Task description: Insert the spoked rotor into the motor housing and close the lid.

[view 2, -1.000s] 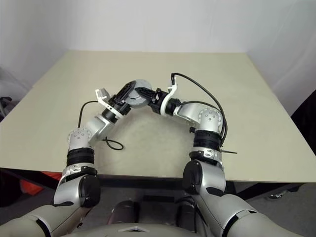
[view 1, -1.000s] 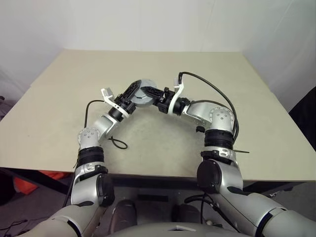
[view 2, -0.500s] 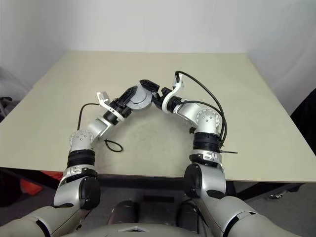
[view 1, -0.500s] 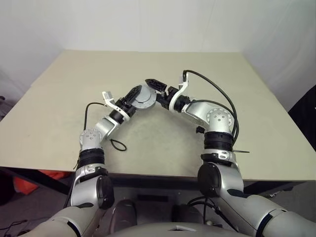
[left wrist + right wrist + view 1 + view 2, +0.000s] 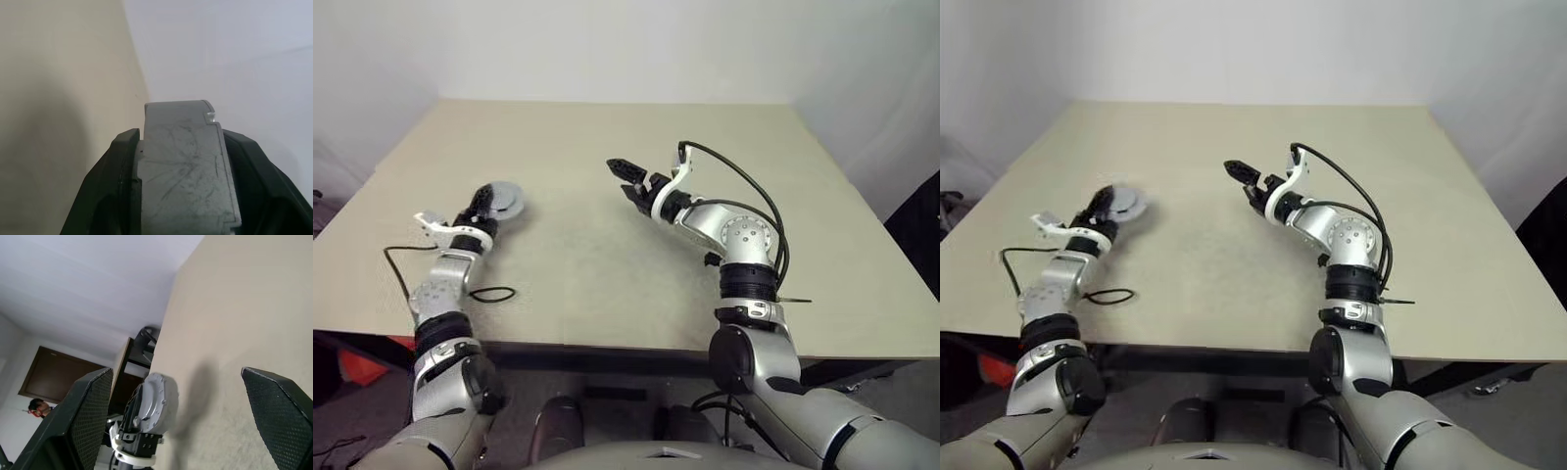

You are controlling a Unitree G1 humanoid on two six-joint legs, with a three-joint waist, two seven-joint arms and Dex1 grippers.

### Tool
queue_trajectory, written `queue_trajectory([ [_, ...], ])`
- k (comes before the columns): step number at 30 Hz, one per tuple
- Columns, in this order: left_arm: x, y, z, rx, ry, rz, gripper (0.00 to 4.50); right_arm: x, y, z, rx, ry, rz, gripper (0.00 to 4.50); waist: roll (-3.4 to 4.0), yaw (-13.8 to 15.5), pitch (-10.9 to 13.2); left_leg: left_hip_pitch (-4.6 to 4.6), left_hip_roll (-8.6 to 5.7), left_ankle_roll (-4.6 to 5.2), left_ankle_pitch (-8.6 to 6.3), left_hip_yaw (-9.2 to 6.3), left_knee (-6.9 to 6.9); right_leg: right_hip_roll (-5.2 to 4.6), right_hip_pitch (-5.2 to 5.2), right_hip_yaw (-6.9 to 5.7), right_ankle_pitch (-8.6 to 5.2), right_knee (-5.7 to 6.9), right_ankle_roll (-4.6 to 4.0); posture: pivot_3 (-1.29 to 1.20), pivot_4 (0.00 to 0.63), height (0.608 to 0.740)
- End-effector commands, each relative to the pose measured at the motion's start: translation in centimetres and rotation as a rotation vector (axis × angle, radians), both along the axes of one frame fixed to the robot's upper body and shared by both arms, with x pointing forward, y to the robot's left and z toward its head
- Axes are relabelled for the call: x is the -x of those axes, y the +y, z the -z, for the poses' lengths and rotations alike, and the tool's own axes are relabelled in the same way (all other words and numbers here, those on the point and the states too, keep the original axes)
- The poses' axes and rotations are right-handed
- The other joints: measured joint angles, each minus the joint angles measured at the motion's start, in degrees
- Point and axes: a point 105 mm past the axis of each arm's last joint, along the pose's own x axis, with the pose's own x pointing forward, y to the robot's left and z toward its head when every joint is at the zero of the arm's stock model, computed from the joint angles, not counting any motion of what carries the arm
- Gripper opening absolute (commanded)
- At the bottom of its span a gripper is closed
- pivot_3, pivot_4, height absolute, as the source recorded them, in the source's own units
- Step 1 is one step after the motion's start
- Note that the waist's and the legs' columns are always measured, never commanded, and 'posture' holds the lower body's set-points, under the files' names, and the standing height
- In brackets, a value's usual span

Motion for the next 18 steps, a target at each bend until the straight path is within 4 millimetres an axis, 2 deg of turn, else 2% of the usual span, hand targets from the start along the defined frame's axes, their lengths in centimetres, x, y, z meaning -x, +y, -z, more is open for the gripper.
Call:
queue_trajectory([
  [1,0.0,2.3,-1.6,-0.070,-0.006,-0.088,2.26,-0.1,0.2,-0.9,-0.007,-0.031,-0.006,4.33,-0.07,0.0,0.0,0.00,0.00,0.00,0.00,-0.01,0.02,0.00,0.02,0.00,0.01,0.00,0.01,0.00,0.000,0.740],
  [5,0.3,4.1,0.3,-0.096,0.101,-0.176,2.26,-0.2,0.5,-0.5,0.003,-0.018,-0.011,4.33,-0.15,-0.1,0.0,0.13,0.01,-0.01,0.00,-0.01,0.07,0.00,0.16,0.00,0.04,0.00,0.05,0.00,0.000,0.740],
  [11,1.2,6.4,0.6,-0.133,0.140,-0.269,2.26,-0.2,0.8,-0.1,0.016,-0.008,-0.028,4.33,-0.27,-0.2,0.0,0.19,0.02,-0.02,0.01,-0.02,0.07,0.00,0.22,0.00,0.04,0.01,0.04,0.00,0.000,0.740],
  [12,1.4,6.8,0.6,-0.143,0.146,-0.281,2.87,-0.1,0.9,0.0,0.019,-0.007,-0.030,4.36,-0.28,-0.3,0.0,0.19,0.02,-0.02,0.01,-0.02,0.07,0.00,0.23,0.00,0.04,0.01,0.04,0.00,0.000,0.740],
  [13,1.7,7.5,0.8,-0.157,0.167,-0.308,3.05,-0.1,1.0,0.1,0.022,-0.004,-0.035,4.36,-0.29,-0.4,0.0,0.21,0.03,-0.02,0.01,-0.02,0.07,0.00,0.23,0.00,0.04,0.01,0.04,0.00,0.000,0.740],
  [17,3.0,10.0,0.8,-0.206,0.224,-0.390,4.34,0.0,1.5,0.3,0.028,0.008,-0.056,4.36,-0.29,-0.7,0.0,0.36,0.04,-0.02,0.01,-0.01,0.05,0.01,0.28,0.00,0.04,0.06,0.03,0.00,0.000,0.740],
  [18,3.2,10.4,0.6,-0.217,0.224,-0.405,4.34,0.0,1.6,0.3,0.029,0.010,-0.061,4.36,-0.28,-0.7,0.0,0.46,0.06,-0.02,0.00,-0.01,0.04,0.01,0.35,0.00,0.04,0.06,0.03,0.00,0.000,0.740],
])
